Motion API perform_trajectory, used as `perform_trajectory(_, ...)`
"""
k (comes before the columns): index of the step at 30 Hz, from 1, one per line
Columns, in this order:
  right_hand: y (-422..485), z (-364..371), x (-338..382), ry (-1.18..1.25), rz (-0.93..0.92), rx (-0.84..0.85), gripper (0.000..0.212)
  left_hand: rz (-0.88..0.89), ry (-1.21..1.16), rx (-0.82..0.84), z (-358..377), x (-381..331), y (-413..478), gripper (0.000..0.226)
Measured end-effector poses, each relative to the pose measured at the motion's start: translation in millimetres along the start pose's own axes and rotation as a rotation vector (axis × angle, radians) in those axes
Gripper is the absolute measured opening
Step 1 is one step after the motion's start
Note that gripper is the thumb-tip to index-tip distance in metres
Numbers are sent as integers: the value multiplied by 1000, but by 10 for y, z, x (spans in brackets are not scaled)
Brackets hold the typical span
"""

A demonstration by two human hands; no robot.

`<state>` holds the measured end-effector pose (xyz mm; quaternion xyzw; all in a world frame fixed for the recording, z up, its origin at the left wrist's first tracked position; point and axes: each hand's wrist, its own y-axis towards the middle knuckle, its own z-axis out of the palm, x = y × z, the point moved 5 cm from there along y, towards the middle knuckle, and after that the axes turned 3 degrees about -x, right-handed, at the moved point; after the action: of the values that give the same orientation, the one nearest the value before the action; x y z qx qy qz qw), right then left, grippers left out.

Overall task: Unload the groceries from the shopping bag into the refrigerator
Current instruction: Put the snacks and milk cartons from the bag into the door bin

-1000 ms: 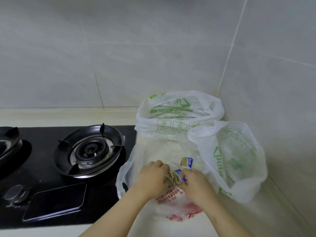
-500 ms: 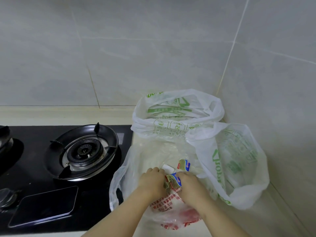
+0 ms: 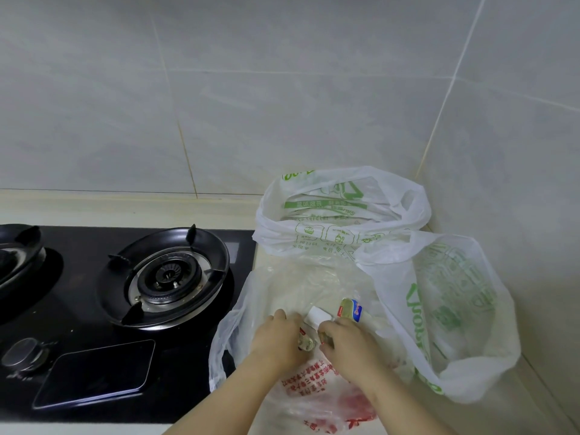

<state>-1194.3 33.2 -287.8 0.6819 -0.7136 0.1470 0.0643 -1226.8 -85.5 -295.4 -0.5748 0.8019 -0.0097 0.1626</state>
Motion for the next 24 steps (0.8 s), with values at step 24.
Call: perform_trajectory(24, 66, 33, -9, 80, 111, 76, 29, 3, -339, -76, -160, 113, 13, 21)
